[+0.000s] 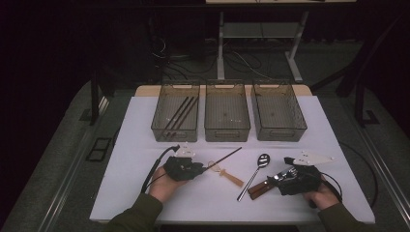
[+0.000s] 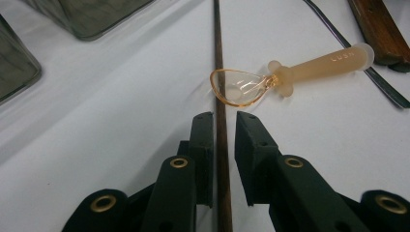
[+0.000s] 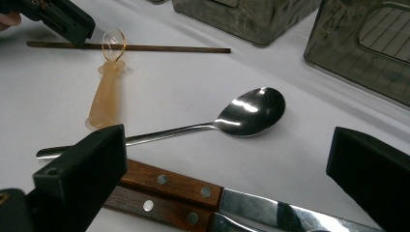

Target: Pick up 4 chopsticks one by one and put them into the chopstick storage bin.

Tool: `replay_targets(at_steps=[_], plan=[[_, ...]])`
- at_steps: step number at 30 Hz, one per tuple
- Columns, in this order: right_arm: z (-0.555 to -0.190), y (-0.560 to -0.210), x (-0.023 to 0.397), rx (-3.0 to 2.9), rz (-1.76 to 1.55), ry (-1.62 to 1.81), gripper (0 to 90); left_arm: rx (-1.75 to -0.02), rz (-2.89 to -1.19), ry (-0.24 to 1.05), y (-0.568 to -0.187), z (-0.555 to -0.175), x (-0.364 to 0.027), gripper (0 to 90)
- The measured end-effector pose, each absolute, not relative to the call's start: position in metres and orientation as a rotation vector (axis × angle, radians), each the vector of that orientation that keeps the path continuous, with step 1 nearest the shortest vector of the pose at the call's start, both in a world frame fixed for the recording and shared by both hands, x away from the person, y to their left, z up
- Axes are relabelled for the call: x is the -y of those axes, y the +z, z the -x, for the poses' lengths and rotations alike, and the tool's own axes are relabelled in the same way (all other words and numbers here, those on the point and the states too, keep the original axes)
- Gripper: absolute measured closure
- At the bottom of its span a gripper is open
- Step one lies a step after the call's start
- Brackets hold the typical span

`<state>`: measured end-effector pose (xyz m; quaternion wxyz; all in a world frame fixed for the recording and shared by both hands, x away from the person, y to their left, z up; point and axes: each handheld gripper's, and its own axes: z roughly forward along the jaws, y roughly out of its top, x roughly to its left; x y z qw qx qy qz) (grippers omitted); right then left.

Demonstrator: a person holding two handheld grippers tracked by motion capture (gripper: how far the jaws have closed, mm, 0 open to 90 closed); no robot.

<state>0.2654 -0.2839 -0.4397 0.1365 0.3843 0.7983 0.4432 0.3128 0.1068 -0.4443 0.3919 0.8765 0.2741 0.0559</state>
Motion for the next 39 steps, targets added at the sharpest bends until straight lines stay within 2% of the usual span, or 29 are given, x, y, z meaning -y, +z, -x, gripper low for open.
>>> replay_targets(at_steps=[25, 39], plan=[[-0.2654, -0.4400, 0.2833, -2.313, -1.109, 1.280, 0.8, -0.701, -2.262, 0.185, -0.4497, -0.3124, -0.1002, 83.6], [-0.2652, -0.4397, 0.2837, -2.313, -1.111, 1.283, 0.8, -0.698, -2.269, 0.192, -0.4486, -0.3125, -0.0998, 84.3]])
